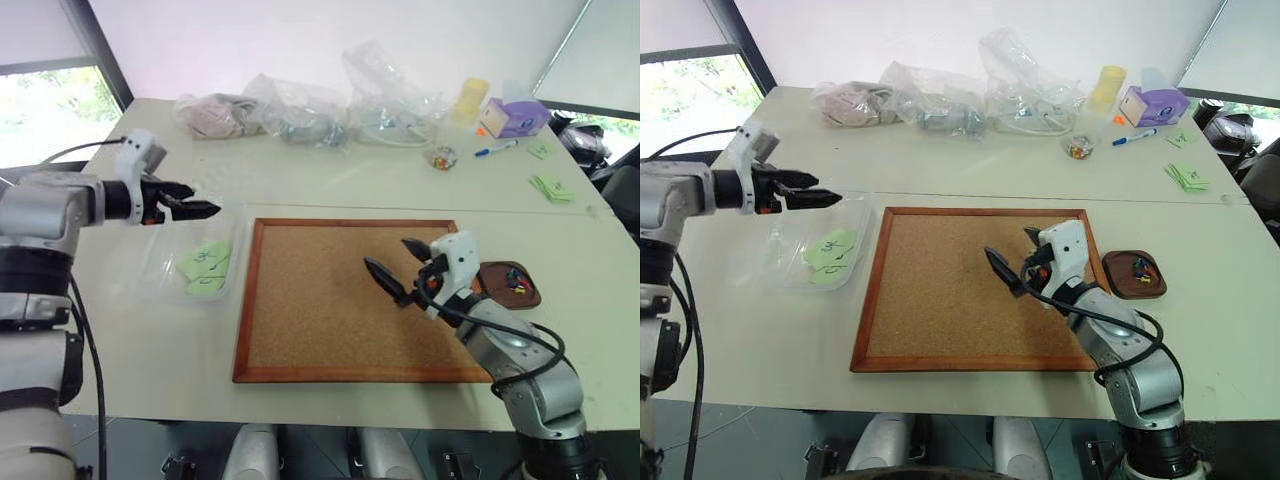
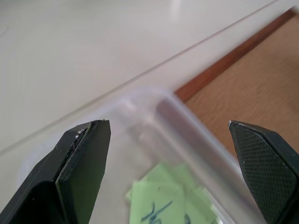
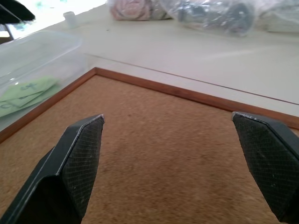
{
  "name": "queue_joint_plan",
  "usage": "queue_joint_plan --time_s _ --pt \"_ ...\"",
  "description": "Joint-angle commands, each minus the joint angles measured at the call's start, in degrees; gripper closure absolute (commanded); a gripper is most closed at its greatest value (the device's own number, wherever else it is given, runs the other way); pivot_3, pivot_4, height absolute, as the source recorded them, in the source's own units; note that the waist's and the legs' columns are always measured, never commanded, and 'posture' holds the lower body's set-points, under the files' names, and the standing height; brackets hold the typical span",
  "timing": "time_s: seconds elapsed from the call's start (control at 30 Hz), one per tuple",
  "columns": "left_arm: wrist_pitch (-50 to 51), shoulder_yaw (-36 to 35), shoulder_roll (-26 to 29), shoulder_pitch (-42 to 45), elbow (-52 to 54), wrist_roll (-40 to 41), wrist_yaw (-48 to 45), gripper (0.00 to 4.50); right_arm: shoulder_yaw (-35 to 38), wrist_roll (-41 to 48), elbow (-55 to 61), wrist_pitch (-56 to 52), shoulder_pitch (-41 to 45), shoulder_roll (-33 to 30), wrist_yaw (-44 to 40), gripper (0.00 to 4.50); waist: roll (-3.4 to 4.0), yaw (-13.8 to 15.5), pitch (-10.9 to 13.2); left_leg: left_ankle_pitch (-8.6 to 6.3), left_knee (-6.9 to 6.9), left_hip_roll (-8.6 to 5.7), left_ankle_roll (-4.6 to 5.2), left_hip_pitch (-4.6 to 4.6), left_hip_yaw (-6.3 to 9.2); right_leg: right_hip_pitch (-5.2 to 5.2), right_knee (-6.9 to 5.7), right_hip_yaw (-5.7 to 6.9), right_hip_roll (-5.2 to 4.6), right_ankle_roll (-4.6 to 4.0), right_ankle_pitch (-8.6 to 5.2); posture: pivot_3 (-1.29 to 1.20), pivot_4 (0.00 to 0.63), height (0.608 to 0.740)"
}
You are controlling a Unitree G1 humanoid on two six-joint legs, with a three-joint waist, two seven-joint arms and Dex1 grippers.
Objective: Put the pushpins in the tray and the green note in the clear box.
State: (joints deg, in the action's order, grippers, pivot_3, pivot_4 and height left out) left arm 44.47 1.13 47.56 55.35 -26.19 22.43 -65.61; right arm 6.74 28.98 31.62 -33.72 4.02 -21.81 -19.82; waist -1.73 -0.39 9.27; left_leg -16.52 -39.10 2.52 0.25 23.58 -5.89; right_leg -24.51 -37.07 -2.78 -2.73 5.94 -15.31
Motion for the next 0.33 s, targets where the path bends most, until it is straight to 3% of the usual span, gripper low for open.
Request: queue_joint_plan --time_s 0.03,0.2,0.33 --pt "3.47 -2.47 -3.14 2.70 6.16 5.00 -1.09 0.04 6.02 4.11 5.17 -0.62 -2.10 -0.80 0.44 0.00 -0.01 -0.04 -0.01 0.00 0.00 0.00 0.00 0.01 0.02 0.02 0.00 0.00 -0.02 0.05 0.03 0.00 0.150 0.737" --pt "6.95 -2.00 -10.33 0.44 15.63 9.15 1.26 0.04 12.99 7.06 9.83 -3.57 -7.43 -4.13 1.13 0.00 0.02 -0.35 -0.01 -0.01 -0.01 -0.01 0.02 -0.02 0.13 0.03 -0.02 -0.03 0.01 0.09 0.05 0.00 0.150 0.737" --pt "5.09 2.13 -13.97 -5.19 22.01 8.07 1.99 0.04 19.00 11.68 12.97 -6.27 -12.03 -6.41 1.24 0.00 0.08 -0.60 -0.05 -0.01 0.01 0.00 0.02 -0.12 0.14 0.03 -0.09 -0.11 0.06 0.10 0.05 0.00 0.150 0.737"
